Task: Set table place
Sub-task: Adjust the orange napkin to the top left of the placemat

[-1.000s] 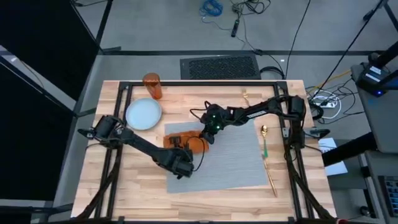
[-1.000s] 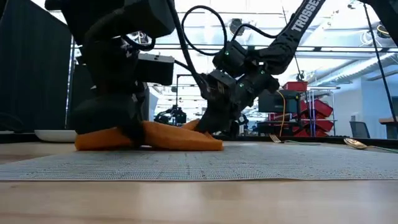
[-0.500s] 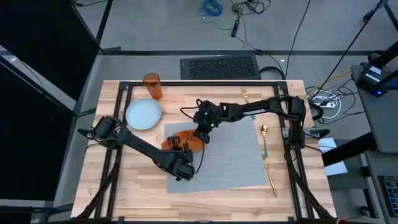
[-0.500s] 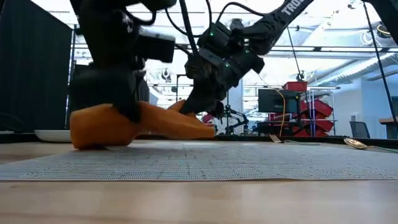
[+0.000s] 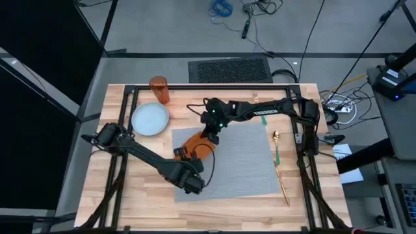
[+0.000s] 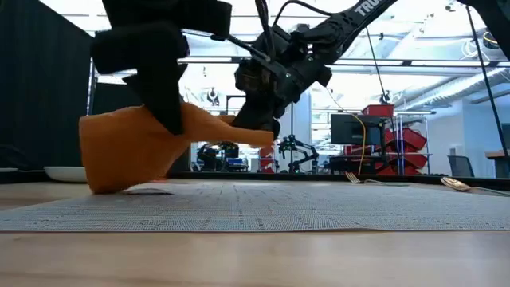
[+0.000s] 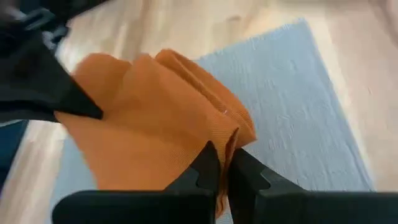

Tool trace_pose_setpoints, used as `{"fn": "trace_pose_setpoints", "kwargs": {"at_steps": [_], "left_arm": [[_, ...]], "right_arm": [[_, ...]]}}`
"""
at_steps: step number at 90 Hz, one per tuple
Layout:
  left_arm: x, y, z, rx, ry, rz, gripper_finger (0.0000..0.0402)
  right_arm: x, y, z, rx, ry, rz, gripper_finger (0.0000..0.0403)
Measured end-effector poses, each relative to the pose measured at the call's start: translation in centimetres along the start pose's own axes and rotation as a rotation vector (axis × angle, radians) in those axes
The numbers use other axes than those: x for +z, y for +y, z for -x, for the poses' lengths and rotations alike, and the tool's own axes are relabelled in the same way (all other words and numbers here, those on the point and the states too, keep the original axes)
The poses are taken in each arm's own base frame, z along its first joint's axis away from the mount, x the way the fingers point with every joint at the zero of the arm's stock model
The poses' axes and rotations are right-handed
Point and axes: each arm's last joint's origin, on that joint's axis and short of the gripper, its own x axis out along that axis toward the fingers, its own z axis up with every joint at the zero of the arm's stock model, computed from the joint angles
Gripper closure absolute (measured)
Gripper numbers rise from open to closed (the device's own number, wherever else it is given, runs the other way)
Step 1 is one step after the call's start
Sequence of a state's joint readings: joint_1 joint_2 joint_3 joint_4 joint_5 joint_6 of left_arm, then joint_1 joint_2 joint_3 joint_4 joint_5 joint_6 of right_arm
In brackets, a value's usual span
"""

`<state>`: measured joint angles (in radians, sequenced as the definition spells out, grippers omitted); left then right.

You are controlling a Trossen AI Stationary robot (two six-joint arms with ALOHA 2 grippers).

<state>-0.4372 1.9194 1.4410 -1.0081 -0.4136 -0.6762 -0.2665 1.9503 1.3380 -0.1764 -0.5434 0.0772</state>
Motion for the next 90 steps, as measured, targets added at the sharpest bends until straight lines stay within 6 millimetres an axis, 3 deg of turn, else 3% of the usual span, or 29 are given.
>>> {"fn": "trace_pose_setpoints", "kwargs": {"at_steps": [38, 62, 78, 90], "left_arm": [[0.8, -0.7, 0.1, -0.095, -0.047, 0.175, 0.0401], [1.2, -0.3, -0.1, -0.066, -0.076, 0.241, 0.0401], [1.5, 0.3, -0.7, -0.037, -0.061, 0.218, 0.0401], [1.5, 1.1, -1.0, 0.011, -0.037, 0.196, 0.0401]], "right_arm": [[0.6, 0.4, 0.5, 0.023, 0.06, 0.043, 0.0403], [0.0, -1.0, -1.7, 0.022, 0.138, 0.004, 0.0403], [1.2, -1.7, -3.0, 0.023, 0.161, 0.013, 0.0403], [2.8, -1.8, -2.8, 0.024, 0.15, 0.042, 0.0403]]}}
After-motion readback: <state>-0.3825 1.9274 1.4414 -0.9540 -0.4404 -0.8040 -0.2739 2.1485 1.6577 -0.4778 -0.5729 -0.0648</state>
